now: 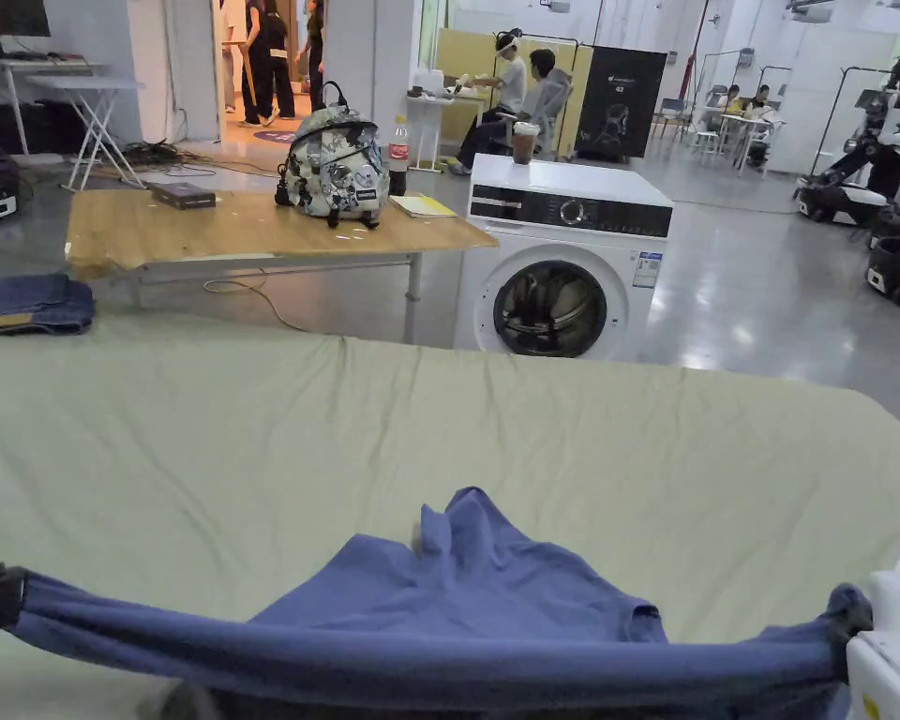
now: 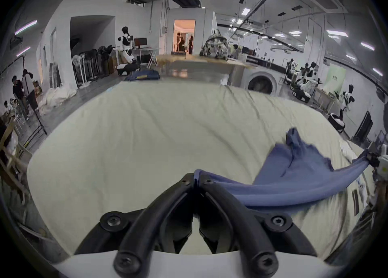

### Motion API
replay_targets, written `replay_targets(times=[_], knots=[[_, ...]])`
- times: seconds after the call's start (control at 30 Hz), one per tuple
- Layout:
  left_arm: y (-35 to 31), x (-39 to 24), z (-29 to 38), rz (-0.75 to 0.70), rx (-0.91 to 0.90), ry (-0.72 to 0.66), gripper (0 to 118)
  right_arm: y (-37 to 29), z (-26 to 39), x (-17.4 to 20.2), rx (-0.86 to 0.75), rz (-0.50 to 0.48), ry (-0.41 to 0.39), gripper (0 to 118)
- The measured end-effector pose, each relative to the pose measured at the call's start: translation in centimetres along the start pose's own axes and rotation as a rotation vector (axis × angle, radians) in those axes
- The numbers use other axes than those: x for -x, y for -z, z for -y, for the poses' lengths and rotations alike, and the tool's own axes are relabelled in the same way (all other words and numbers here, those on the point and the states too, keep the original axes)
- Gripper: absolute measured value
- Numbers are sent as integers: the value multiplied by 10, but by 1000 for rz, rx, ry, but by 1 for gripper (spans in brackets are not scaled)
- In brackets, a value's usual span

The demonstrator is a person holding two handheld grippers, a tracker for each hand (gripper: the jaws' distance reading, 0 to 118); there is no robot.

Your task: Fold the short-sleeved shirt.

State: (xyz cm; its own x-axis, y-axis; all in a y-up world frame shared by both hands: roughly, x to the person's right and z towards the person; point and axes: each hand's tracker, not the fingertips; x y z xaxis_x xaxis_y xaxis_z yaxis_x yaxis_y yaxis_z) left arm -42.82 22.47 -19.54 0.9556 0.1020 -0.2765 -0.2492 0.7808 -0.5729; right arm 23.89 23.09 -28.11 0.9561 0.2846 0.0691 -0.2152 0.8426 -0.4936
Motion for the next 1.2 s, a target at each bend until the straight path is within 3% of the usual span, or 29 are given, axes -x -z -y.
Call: replay_targets(times=[0.27,0.47,0.6,0.67,0.73,0.77,0.8,1.03,1.13,1.17,1.2], knots=[[0,4,82,-22,144,-16,0,-12,70,9,115,-15,-6,1],[10,3,94,-25,188,-32,0,-9,92,12,157,-22,-3,1],[5,-8,86,-45,161,9,4,-16,87,9,137,-31,48,4],[-2,-15,79,-58,124,37,17,-18,82,9,105,-29,59,14],[-11,-25,70,-47,86,48,35,-27,71,15,54,-35,66,52],[-14,-31,66,-39,65,49,45,-42,57,22,33,-45,76,62],[-16,-33,61,-16,32,53,46,-47,50,27,8,-51,85,63],[-33,-96,30,50,-153,100,47,-50,14,70,-132,-120,139,63],[-38,-124,19,52,-234,118,46,-55,-8,96,-188,-139,156,53],[-42,-134,17,56,-271,124,43,-55,-13,103,-205,-157,164,43],[-36,-137,15,47,-299,135,30,-56,-19,111,-224,-161,173,16]])
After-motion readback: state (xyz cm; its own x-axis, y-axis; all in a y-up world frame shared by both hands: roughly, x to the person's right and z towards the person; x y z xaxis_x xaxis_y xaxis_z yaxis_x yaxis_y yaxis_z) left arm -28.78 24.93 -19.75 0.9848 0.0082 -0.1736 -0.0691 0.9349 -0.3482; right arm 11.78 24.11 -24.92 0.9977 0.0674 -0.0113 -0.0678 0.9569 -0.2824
